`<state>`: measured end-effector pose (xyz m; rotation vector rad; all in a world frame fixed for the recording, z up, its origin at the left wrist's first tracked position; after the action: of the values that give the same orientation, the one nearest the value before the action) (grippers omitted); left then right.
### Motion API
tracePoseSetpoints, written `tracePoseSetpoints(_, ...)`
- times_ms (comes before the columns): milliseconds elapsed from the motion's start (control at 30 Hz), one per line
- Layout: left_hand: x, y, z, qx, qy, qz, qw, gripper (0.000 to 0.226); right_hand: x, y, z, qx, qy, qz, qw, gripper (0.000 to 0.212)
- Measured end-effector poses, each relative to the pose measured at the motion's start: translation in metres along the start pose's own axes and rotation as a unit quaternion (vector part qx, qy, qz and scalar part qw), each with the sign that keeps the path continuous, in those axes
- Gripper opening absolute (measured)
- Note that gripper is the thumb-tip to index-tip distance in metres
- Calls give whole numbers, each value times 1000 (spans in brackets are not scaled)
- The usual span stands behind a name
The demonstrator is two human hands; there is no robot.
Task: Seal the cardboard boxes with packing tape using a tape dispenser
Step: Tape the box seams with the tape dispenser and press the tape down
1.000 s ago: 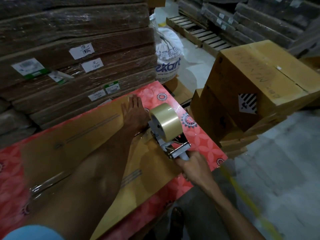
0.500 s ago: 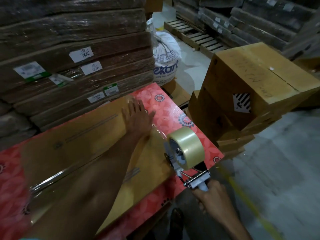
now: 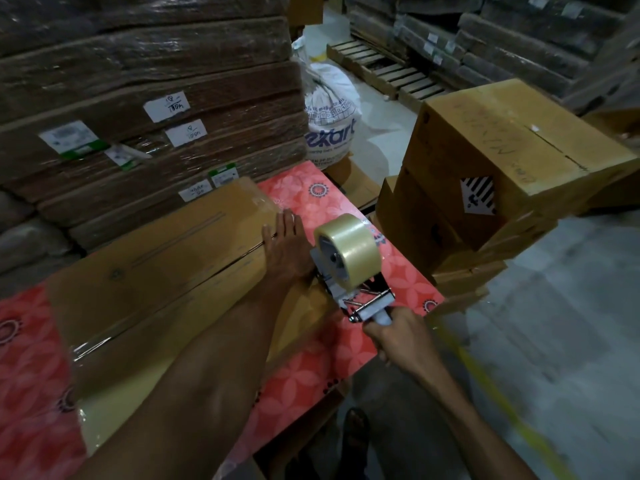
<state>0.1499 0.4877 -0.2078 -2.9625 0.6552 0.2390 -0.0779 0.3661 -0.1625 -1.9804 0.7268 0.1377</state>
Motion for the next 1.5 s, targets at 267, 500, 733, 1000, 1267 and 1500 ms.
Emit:
tracePoseSetpoints(267, 3, 0, 3, -50, -3, -12, 999, 92, -38, 37, -15, -18, 18, 30, 999, 35)
tracePoseSetpoints(500, -19, 29, -4, -40, 98, 165, 981, 58, -39, 57, -8, 0, 27, 49, 998, 36)
tracePoseSetpoints(733, -55, 49, 13, -41, 150, 353, 923, 52, -41, 57, -8, 7, 32, 39, 999, 39)
tracePoseSetpoints(1000, -67, 51, -3, -95, 151, 335, 925, 51, -63, 66, -21, 11, 44, 61, 997, 28)
tracePoseSetpoints(1267, -66, 52, 1, -58, 106, 324, 938, 63, -71, 86, -23, 12, 51, 78, 996, 32)
tracePoseSetpoints(1500, -65, 51, 7, -100, 92, 325, 936, 59, -59, 93, 1, 54, 5, 125, 991, 24)
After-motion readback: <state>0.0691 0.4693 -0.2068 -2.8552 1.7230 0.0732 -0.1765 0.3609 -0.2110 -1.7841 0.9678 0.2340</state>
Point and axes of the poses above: each hand's wrist, its own x-axis towards the middle knuckle, its own z-axis out of the palm, y = z × x, the point moved 6 cm from there along x, towards the middle knuckle, and after that the axes turned 7 degrees about x, right-handed, at the moved point
